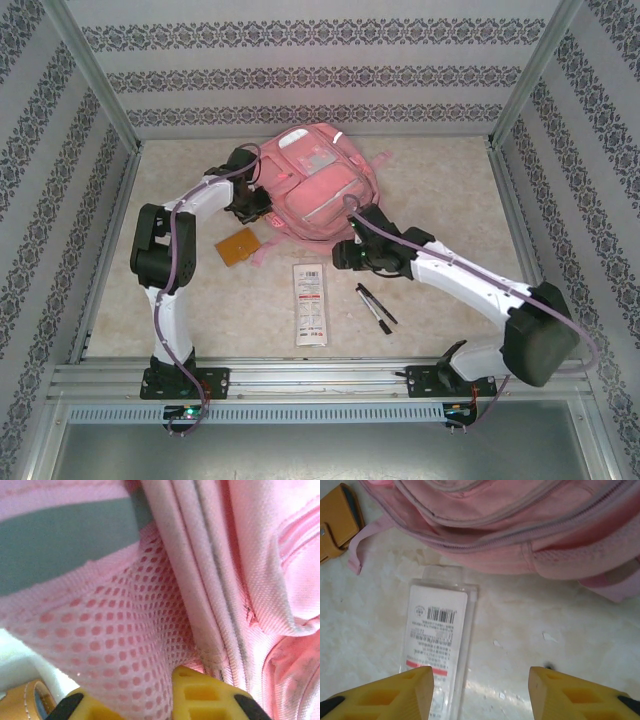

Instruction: Pack books, pencil case, and school supplies into a backpack

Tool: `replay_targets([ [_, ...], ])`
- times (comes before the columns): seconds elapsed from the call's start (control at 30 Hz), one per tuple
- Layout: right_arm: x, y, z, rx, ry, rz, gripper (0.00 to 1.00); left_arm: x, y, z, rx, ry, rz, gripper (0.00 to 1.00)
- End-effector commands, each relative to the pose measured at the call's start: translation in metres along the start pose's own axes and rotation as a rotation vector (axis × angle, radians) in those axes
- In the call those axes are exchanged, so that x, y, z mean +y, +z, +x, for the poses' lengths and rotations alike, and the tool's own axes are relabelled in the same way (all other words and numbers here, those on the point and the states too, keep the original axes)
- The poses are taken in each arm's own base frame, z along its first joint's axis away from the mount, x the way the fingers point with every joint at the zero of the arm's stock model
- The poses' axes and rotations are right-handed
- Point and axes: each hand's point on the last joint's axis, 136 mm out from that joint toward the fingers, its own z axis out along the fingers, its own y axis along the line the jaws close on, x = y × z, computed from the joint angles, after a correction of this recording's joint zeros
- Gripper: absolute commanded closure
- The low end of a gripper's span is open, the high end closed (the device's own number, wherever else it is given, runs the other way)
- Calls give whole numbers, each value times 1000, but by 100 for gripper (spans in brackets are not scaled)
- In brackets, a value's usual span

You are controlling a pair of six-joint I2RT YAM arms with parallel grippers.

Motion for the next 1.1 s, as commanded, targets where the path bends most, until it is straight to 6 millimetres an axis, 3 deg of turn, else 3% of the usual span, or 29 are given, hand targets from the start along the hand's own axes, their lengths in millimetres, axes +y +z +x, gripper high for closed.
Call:
replay_targets([
  [0.0, 20, 20, -19, -35, -38, -41, 48, -9, -23, -5, -53, -14, 31, 98],
  [0.1, 28, 41, -35, -22, -40, -54, 50, -14, -32, 13, -37, -10, 66, 100],
  [0.17, 23, 57, -46, -15, 4, -43, 60, -15, -36, 24, -21, -24, 95, 99],
  [0.23, 10, 74, -55, -18, 80, -22, 72, -17, -40, 37, -5, -47, 129, 99],
  [0.33, -13, 90, -71, -72, 148, 41, 81, -23, -43, 58, 14, -40, 140, 99],
  [0.5, -47, 107, -101, -127, 208, 87, 86, -45, -33, 94, 78, -10, 184, 88],
  [0.57, -52, 112, -111, -134, 209, 63, 87, -47, -27, 101, 95, -5, 191, 79],
  [0.73, -54, 110, -127, -122, 187, -2, 87, -20, -27, 92, 58, 65, 74, 59],
  [0.87, -50, 96, -127, -112, 180, -36, 85, 11, -20, 74, 28, 48, -29, 55],
  [1.07, -8, 65, -113, -115, 59, -120, 80, 25, -8, 46, -28, 38, -105, 54],
])
